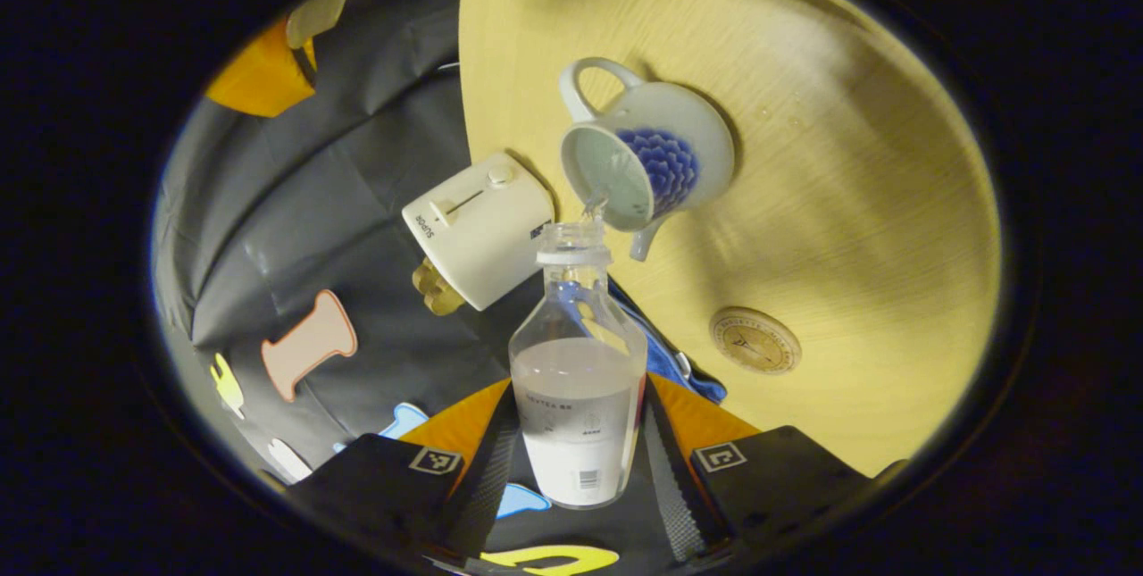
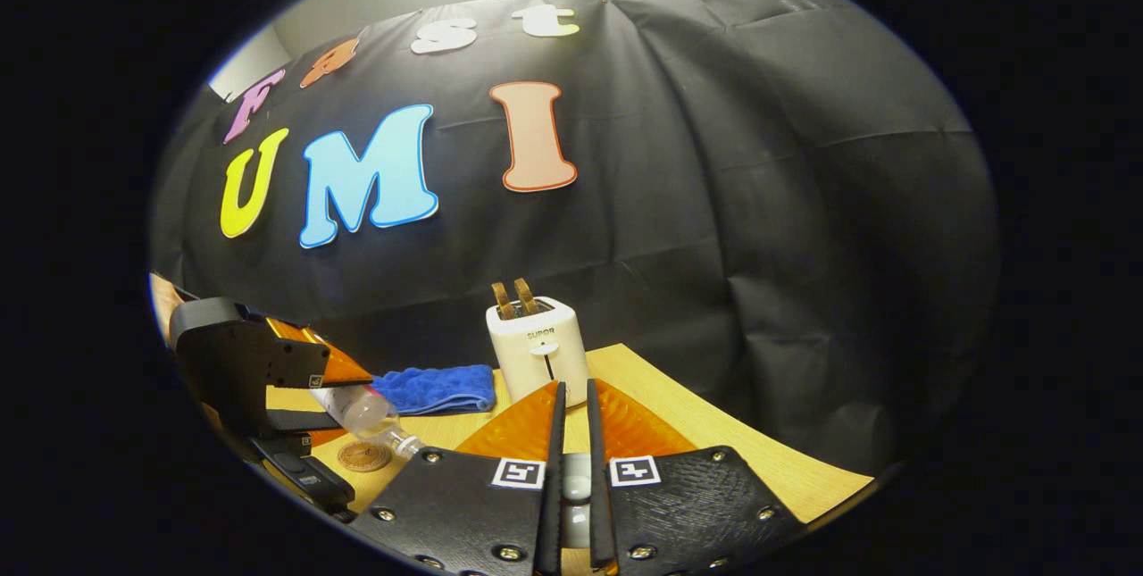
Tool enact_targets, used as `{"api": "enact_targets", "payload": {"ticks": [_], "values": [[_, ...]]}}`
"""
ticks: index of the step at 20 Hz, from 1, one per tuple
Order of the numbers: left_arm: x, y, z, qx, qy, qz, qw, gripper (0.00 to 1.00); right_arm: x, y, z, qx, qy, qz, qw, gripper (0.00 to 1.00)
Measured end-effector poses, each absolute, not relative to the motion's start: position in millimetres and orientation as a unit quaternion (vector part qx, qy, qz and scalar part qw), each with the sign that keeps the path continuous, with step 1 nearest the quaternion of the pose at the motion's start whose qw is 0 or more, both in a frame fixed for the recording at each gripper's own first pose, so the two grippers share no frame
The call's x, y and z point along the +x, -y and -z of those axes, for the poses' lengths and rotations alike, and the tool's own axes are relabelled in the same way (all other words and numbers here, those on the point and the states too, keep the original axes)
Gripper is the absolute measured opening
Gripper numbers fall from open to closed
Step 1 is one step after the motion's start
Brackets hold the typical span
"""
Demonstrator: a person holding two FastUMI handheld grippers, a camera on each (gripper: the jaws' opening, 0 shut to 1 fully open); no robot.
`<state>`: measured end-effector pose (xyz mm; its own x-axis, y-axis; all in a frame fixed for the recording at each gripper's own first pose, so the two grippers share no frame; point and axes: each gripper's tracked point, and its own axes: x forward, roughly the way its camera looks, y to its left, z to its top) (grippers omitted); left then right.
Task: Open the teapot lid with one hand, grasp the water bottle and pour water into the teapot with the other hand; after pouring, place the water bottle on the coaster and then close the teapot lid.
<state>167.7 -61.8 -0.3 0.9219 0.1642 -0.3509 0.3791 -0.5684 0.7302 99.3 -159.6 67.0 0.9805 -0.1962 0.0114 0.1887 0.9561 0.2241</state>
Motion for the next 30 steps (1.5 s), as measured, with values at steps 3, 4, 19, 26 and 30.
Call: {"api": "enact_targets", "payload": {"ticks": [3, 4, 19, 26, 30], "values": [[162.6, 67.3, 1.8, 0.884, -0.152, 0.124, 0.424, 0.85, 99.0, 159.7, -66.5, 0.117, 0.018, 0.096, 0.988, 0.12], [161.0, 70.0, 2.1, 0.886, -0.152, 0.123, 0.42, 0.84, 99.0, 159.6, -67.2, 0.117, 0.018, 0.096, 0.988, 0.12], [167.4, 81.5, 2.7, 0.915, -0.139, 0.118, 0.361, 0.84, 100.8, 160.5, -64.2, 0.115, 0.019, 0.1, 0.988, 0.12], [167.3, 87.3, 6.0, 0.908, -0.128, 0.124, 0.378, 0.84, 96.9, 166.2, -67.7, 0.117, 0.028, 0.113, 0.986, 0.12], [167.7, 78.2, 7.0, 0.879, -0.125, 0.127, 0.443, 0.85, 91.0, 176.9, -72.8, 0.121, 0.043, 0.13, 0.983, 0.12]]}}
